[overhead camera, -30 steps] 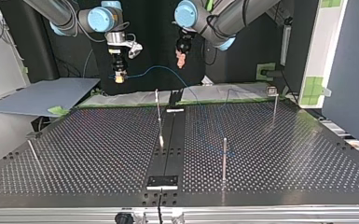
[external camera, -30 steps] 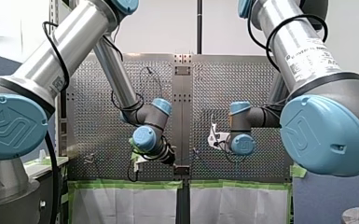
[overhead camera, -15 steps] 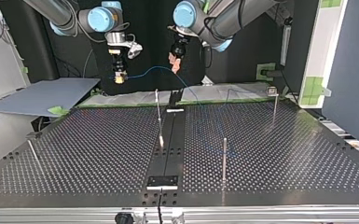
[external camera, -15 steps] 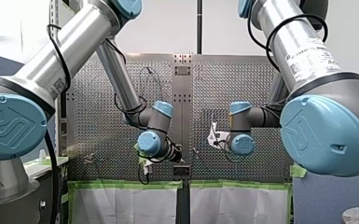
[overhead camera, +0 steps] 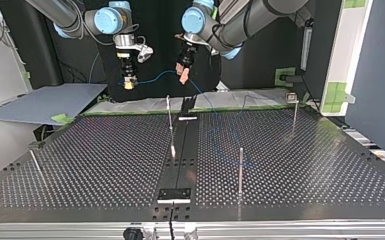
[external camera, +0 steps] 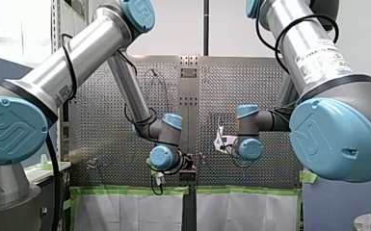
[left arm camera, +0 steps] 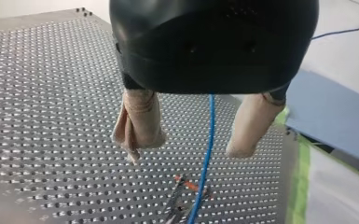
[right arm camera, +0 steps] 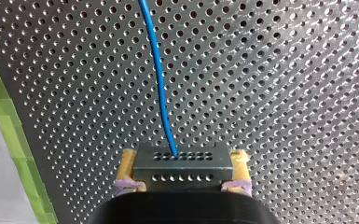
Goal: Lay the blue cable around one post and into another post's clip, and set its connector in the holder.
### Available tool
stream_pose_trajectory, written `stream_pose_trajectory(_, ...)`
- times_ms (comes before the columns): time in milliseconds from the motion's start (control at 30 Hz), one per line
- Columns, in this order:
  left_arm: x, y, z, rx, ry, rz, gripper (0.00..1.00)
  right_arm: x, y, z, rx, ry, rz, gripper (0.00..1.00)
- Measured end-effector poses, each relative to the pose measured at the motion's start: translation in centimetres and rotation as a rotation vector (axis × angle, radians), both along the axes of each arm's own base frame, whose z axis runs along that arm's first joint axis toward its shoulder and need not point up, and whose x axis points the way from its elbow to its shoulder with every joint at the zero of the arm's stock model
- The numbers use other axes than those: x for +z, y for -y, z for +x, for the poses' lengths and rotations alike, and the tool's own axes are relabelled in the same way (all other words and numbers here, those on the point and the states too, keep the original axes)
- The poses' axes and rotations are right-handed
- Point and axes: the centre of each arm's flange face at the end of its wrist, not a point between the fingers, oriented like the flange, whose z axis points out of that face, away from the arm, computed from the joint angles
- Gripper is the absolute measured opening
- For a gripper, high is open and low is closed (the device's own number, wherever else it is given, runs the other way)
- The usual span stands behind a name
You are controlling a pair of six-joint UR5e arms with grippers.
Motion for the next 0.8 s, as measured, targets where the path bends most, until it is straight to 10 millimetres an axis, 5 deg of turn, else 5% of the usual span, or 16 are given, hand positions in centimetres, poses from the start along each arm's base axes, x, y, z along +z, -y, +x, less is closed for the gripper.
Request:
stream_pose_trajectory(400,1.0,1.3,2.7,0.018,0.093,-0.083,1.00,0.0,-0.3,0.3,0.013,-0.001,0.004,0.02)
stream_pose_trajectory(800,-2.0,2.3,4.0,0.048,0.134,-0.117,1.00,0.0,-0.3,0.3,0.016,-0.003,0.006,0.02)
